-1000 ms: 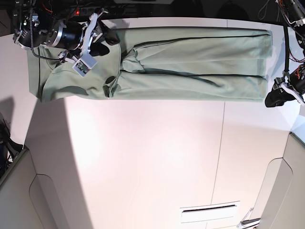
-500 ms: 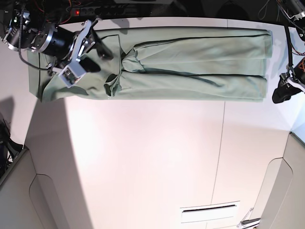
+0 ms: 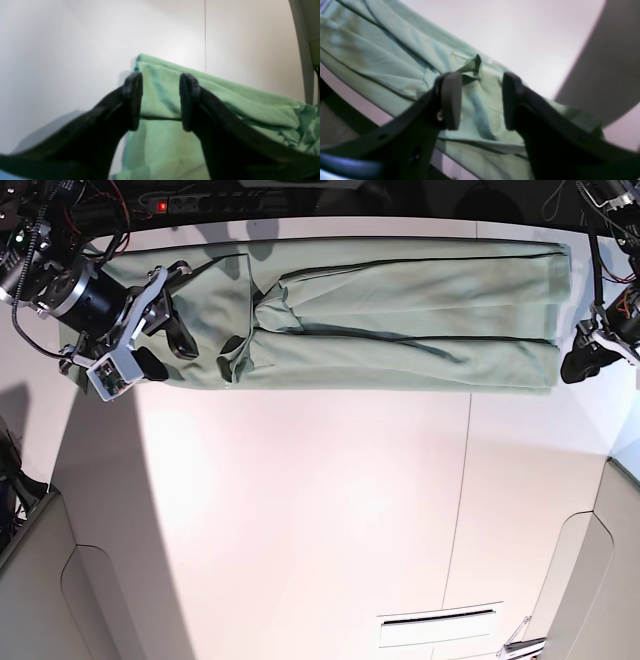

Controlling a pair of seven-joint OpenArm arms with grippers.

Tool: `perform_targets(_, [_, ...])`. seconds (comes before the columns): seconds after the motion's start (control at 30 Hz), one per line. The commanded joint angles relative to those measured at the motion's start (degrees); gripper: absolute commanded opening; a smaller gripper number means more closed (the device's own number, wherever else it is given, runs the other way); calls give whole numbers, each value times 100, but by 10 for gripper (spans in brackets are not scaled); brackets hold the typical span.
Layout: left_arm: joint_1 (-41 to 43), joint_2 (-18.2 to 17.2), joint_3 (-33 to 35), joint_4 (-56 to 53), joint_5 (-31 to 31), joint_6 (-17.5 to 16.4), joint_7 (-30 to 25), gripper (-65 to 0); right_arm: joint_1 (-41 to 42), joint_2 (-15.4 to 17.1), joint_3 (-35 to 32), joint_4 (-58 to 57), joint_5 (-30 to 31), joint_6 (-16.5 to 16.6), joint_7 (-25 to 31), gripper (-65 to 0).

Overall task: Fold the T-shirt properly
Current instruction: 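Grasp the shirt end with the right gripper and fold it toward the left gripper, then grasp the opposite end of the strip with the left gripper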

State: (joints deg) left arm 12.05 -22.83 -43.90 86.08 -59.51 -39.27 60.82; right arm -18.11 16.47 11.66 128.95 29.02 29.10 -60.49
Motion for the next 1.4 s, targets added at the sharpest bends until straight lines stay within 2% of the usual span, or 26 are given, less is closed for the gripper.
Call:
perform_targets(0.0, [-26, -94, -37, 96, -111, -73, -98, -379, 33, 50, 28, 101, -83, -114, 192, -387])
perform_targets(0.17, [-26, 20, -37, 96, -111, -73, -98, -379, 33, 50, 28, 98, -756, -555, 426, -387])
perform_targets(0.63, [17, 28, -37, 96, 46, -73, -105, -376, 31, 48, 28, 96, -826, -584, 461, -387])
perform_targets(0.73, [157, 28, -37, 96, 63, -73, -192, -331, 33, 50, 28, 96, -826, -584, 476, -387])
perform_targets(0.8, [295, 31, -37, 96, 81, -73, -306, -331, 33, 50, 28, 96, -826, -584, 527, -387])
perform_targets(0.97, [619, 57, -37, 94, 437, -73, -684, -331, 48, 50, 28, 96, -824, -581, 546, -387])
perform_targets(1.13, [702, 240, -44, 94, 649, -73, -715, -331, 48, 48, 28, 96, -824, -581, 544, -387])
perform_targets(1.37, [704, 348, -42, 90, 1602, -73, -1174, -331, 48, 50, 28, 96, -826, -581, 542, -387])
